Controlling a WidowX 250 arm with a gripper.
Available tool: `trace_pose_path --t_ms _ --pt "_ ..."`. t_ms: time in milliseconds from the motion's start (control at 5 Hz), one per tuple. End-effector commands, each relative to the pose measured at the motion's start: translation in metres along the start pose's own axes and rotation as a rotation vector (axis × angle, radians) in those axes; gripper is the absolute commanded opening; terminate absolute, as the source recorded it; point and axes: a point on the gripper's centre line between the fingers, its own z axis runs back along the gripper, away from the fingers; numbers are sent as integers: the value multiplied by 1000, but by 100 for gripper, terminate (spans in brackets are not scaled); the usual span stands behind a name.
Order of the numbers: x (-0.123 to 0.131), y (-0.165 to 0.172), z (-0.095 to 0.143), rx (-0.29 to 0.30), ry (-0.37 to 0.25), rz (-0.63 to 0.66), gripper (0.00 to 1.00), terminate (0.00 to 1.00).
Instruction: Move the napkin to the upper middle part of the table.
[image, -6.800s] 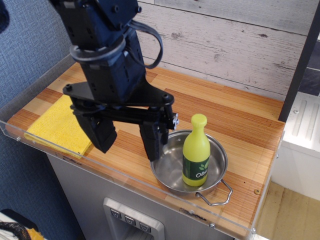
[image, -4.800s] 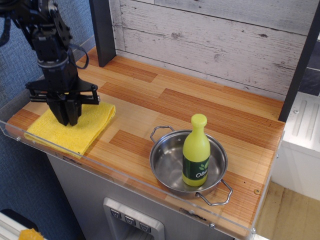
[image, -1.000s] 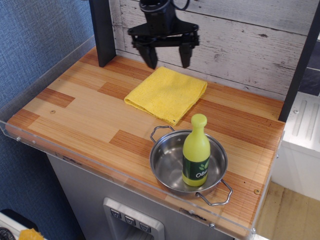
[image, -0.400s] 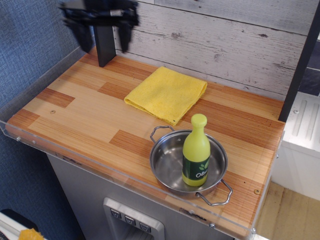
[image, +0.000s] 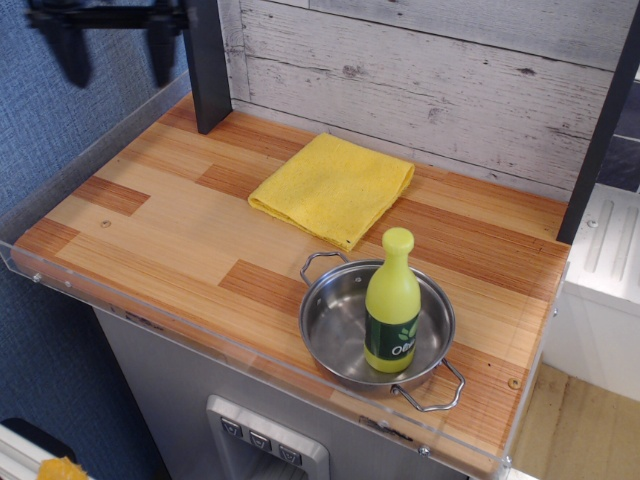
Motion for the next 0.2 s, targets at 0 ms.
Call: trace_pose_path --t_ms 0 --pt "0 3 27 -1 -70 11 100 100"
